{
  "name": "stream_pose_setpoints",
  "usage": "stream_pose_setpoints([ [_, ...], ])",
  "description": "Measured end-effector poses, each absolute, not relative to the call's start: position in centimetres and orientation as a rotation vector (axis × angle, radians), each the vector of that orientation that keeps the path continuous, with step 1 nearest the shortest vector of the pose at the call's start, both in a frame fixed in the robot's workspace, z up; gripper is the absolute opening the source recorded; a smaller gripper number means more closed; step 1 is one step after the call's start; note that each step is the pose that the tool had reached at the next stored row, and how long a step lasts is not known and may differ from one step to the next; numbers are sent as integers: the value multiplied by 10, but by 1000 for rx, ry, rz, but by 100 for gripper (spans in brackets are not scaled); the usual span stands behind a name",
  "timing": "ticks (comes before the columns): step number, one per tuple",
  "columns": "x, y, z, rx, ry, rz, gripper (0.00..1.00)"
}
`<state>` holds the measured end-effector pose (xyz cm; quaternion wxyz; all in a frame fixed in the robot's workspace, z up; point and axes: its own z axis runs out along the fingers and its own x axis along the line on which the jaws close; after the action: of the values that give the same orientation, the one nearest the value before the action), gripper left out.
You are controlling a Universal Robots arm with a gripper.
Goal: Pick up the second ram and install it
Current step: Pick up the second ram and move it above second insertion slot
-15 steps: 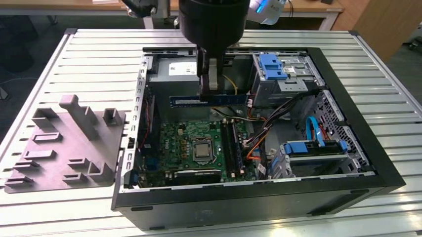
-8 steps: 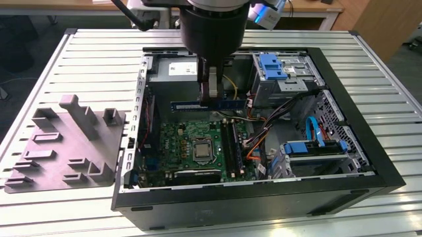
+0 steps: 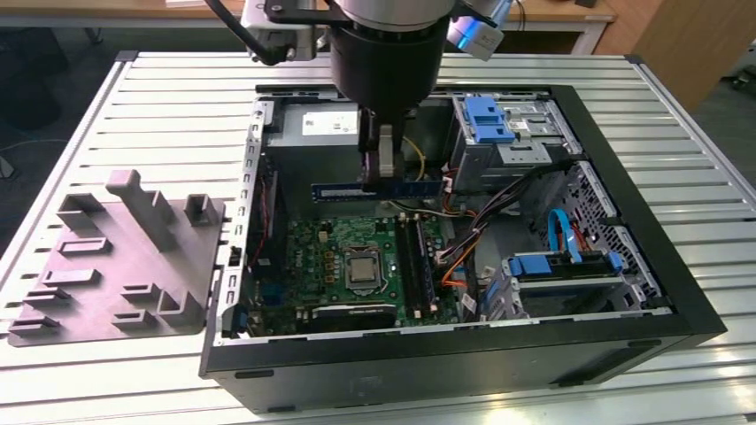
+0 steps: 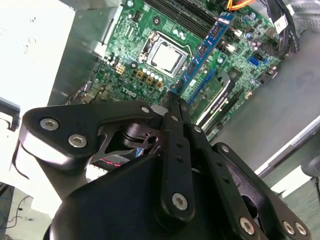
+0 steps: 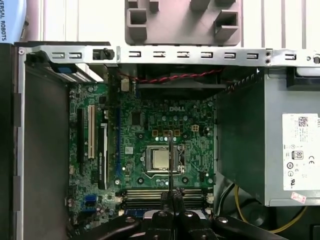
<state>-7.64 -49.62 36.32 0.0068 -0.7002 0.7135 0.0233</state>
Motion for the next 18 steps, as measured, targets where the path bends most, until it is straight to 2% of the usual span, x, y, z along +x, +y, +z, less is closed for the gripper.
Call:
stream_pose_setpoints([
  [18,-66,-494,339,-2191,2233,72,11],
])
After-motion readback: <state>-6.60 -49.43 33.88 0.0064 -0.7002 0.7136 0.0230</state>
